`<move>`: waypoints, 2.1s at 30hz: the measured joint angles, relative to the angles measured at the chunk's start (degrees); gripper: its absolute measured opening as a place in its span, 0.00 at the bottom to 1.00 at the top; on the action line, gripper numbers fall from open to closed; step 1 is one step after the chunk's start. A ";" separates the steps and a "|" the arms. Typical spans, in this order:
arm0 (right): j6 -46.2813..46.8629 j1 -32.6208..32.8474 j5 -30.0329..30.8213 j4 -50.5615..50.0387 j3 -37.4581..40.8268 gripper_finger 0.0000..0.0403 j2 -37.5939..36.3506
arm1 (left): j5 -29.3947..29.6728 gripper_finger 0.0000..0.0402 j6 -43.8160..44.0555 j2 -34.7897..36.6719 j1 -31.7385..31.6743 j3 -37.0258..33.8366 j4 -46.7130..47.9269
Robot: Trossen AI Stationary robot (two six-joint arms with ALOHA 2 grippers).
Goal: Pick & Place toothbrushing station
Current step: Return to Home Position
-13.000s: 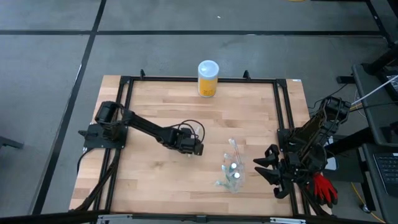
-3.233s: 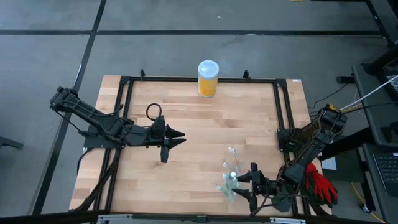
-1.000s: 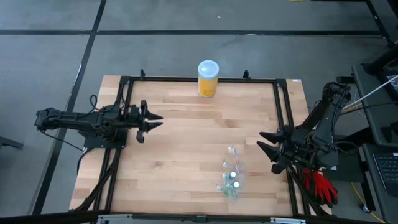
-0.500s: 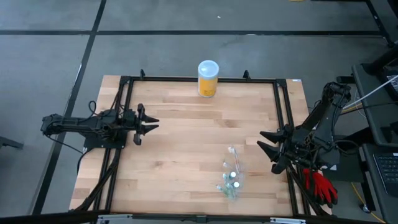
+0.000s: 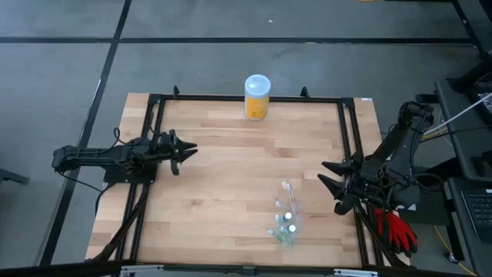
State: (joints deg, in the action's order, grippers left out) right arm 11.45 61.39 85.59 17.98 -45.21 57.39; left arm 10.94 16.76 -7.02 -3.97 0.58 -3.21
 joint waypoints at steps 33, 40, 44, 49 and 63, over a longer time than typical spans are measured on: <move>6.13 -31.51 -45.19 -6.81 22.78 0.55 -7.80 | -0.35 0.26 1.09 -0.02 0.00 0.00 0.43; 2.68 -36.70 -56.34 -6.09 32.49 0.55 -18.43 | -0.35 0.26 1.07 -0.02 0.00 0.00 0.43; -0.43 -40.15 -62.05 -6.87 36.17 0.55 -24.13 | -0.35 0.26 1.07 -0.02 0.00 0.00 0.43; -4.70 -44.38 -70.12 -9.92 38.80 0.55 -29.89 | -0.35 0.26 1.07 -0.02 0.00 0.00 0.43; -11.98 -48.64 -86.43 -22.75 40.28 0.55 -45.30 | -0.33 0.26 1.07 -0.02 0.00 0.00 0.43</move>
State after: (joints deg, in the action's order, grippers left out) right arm -0.53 12.74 -0.84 -4.77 -4.93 12.09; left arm 10.61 17.82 -7.05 -3.97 0.58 -2.79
